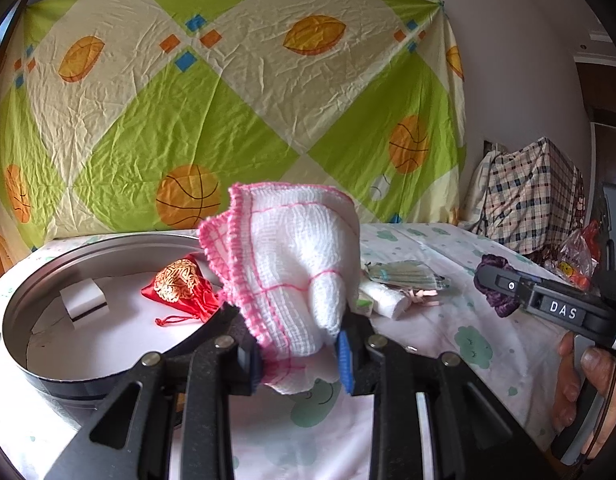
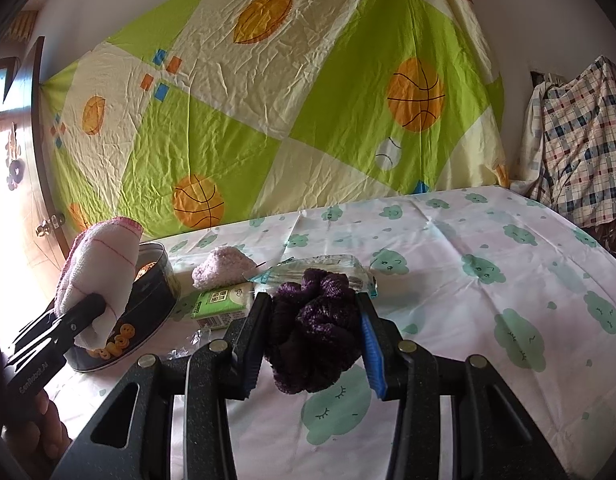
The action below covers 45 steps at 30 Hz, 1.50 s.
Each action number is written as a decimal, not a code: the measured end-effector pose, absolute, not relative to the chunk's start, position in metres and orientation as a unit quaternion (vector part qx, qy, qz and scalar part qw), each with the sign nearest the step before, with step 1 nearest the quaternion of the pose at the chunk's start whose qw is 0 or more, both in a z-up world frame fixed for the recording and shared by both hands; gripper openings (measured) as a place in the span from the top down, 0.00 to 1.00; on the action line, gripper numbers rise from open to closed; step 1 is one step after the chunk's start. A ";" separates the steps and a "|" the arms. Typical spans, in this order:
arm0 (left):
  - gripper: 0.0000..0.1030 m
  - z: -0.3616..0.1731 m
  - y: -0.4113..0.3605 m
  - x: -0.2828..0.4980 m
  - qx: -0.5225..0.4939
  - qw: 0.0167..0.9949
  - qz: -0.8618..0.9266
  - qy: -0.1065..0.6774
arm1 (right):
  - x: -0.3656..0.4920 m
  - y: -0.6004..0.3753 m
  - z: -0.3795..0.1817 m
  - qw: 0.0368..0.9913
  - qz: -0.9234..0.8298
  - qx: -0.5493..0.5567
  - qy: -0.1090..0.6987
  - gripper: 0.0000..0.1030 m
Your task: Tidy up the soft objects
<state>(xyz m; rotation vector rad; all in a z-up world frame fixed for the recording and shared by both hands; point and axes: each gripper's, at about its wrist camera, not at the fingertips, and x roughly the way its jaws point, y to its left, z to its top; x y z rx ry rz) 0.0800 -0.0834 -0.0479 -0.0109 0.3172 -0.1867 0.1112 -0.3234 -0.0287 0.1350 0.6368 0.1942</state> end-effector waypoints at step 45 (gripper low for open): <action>0.73 -0.046 -0.056 0.069 -0.016 0.987 -0.062 0.144 | 0.084 -0.230 -0.027 0.955 0.131 0.010 0.266 0.57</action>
